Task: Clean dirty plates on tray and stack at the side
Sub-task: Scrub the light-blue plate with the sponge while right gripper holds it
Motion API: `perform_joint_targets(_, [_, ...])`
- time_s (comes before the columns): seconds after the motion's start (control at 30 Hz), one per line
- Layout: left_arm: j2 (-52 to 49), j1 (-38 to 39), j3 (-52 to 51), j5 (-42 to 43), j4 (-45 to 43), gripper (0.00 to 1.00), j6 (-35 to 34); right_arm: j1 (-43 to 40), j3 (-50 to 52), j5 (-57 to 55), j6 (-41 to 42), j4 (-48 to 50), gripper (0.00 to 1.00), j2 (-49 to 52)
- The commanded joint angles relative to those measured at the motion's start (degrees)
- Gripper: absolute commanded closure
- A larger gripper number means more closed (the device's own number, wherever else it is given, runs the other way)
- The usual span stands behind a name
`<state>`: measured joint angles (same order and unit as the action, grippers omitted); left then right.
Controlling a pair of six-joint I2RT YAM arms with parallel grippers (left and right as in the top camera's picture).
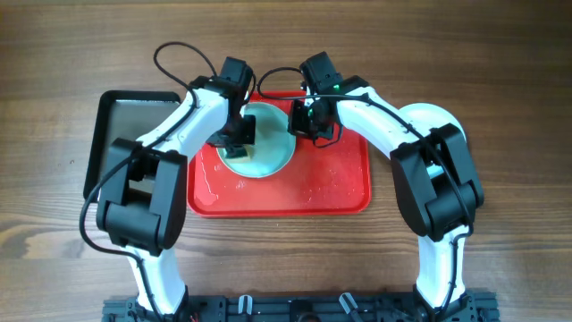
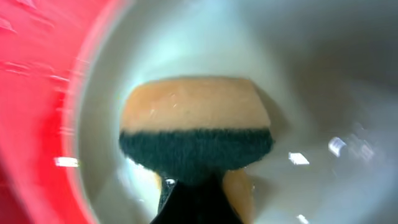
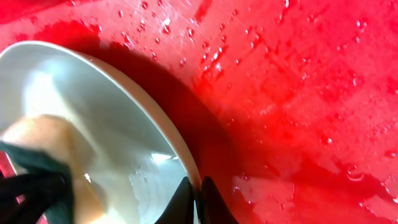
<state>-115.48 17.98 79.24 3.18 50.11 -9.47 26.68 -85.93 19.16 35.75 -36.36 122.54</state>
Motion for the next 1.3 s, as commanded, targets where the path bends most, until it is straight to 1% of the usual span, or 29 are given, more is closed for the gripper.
perform_joint_targets(0.0, [-1.8,0.7,-2.1,24.6,-0.7,0.96,4.6,2.1,0.2,0.9,0.9,-0.5,0.96,0.8])
perform_joint_targets(0.1, [-1.8,2.1,-2.2,25.7,-6.0,0.96,3.7,2.6,0.2,0.9,1.6,-0.4,0.96,0.8])
perform_joint_targets(0.17, [-1.9,2.7,-2.2,23.9,-9.5,0.96,0.8,2.6,0.2,0.9,1.6,-0.5,0.96,0.8])
perform_joint_targets(0.3, [-2.5,3.3,-2.2,12.9,-15.4,0.96,-4.4,2.6,0.2,0.9,1.5,-0.5,0.96,0.8])
perform_joint_targets(0.37, [-3.0,3.2,-2.2,8.2,-16.9,0.96,-5.6,2.6,0.2,0.9,1.5,-0.5,0.96,0.8])
perform_joint_targets(0.4, [-3.4,3.1,-2.2,4.2,-17.5,0.96,-6.5,2.6,0.2,0.9,1.5,-0.5,0.96,0.8])
perform_joint_targets(0.47, [-3.8,2.6,-2.2,-4.0,-17.6,0.96,-8.4,2.6,0.2,0.9,1.3,-0.5,0.96,0.8])
perform_joint_targets(0.53, [-3.8,2.0,-2.2,-12.8,-16.2,0.96,-12.7,2.6,0.2,0.9,1.3,-0.5,0.96,0.8])
perform_joint_targets(0.6, [-3.8,1.1,-2.1,-19.1,-13.9,0.96,-17.0,2.6,0.2,0.9,1.3,-0.5,0.96,0.8])
perform_joint_targets(0.63, [-3.8,0.7,-2.1,-20.3,-12.5,0.96,-18.2,2.6,0.2,0.9,1.3,-0.5,0.96,0.8])
perform_joint_targets(0.73, [-3.8,-0.2,-2.1,-20.2,-7.9,0.96,-18.5,2.6,0.2,0.8,1.3,-0.4,0.96,0.8])
perform_joint_targets(0.77, [-3.8,-0.1,-2.1,-19.9,-4.5,0.96,-18.4,2.6,0.2,0.8,1.3,-0.3,0.96,0.8])
perform_joint_targets(0.8, [-3.8,0.0,-2.1,-18.8,-3.0,0.96,-18.1,2.6,0.2,0.8,1.3,-0.3,0.96,0.8])
perform_joint_targets(0.87, [-3.8,0.0,-2.1,-13.1,-0.4,0.96,-15.5,2.6,0.2,0.8,1.2,-0.4,0.96,0.8])
perform_joint_targets(0.9, [-3.8,0.0,-2.1,-8.6,0.6,0.96,-13.0,2.6,0.2,0.9,1.1,-0.4,0.96,0.8])
perform_joint_targets(0.93, [-3.8,0.0,-2.1,-3.0,1.4,0.96,-9.9,2.6,0.2,0.9,1.0,-0.4,0.96,0.8])
perform_joint_targets(1.03, [-3.8,-0.4,-2.1,20.0,3.2,0.96,2.1,2.6,0.2,0.9,0.6,-0.3,0.96,0.8])
perform_joint_targets(1.07, [-3.8,-0.4,-2.1,26.1,3.5,0.96,5.1,2.6,0.2,0.9,0.6,-0.3,0.96,0.8])
perform_joint_targets(1.13, [-3.8,-0.4,-2.1,32.4,3.5,0.96,7.8,2.6,0.2,0.9,0.5,-0.3,0.96,0.8])
perform_joint_targets(1.17, [-3.8,-0.4,-2.1,33.7,3.0,0.96,8.0,2.6,0.2,0.9,0.4,-0.3,0.96,0.8])
perform_joint_targets(1.27, [-3.8,-0.4,-2.1,33.9,-0.3,0.96,7.9,2.6,0.2,0.9,0.5,-0.3,0.96,0.8])
